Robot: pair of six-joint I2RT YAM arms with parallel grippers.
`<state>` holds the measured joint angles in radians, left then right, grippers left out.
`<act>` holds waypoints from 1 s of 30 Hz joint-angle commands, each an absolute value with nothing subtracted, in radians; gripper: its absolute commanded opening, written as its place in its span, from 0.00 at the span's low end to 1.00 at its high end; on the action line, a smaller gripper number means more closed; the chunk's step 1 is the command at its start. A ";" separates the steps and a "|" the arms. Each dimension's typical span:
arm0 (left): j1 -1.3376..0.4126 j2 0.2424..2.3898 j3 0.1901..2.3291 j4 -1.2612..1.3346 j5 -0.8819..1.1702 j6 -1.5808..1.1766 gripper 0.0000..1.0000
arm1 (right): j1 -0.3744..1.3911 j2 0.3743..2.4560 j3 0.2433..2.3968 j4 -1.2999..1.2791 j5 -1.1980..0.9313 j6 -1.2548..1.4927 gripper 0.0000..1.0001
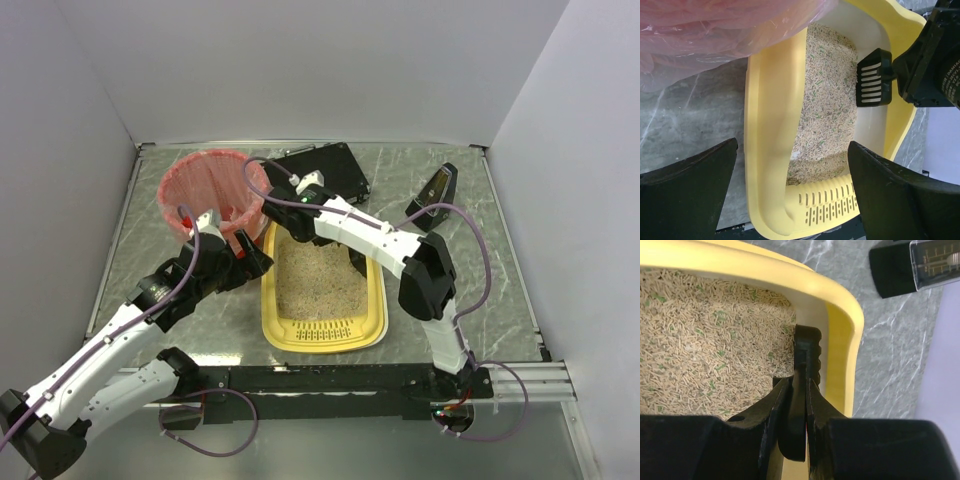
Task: Clean the litter box
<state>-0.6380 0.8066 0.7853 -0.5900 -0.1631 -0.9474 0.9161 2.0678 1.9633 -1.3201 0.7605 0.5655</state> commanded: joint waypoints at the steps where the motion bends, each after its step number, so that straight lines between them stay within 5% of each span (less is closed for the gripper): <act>1: -0.634 0.785 0.801 -0.595 -0.181 -0.957 0.97 | 0.905 2.023 1.907 -1.411 0.660 0.496 0.00; 30: -0.632 0.887 0.799 -0.525 -0.126 -0.948 0.97 | 0.881 1.818 1.828 -1.078 0.298 0.448 0.00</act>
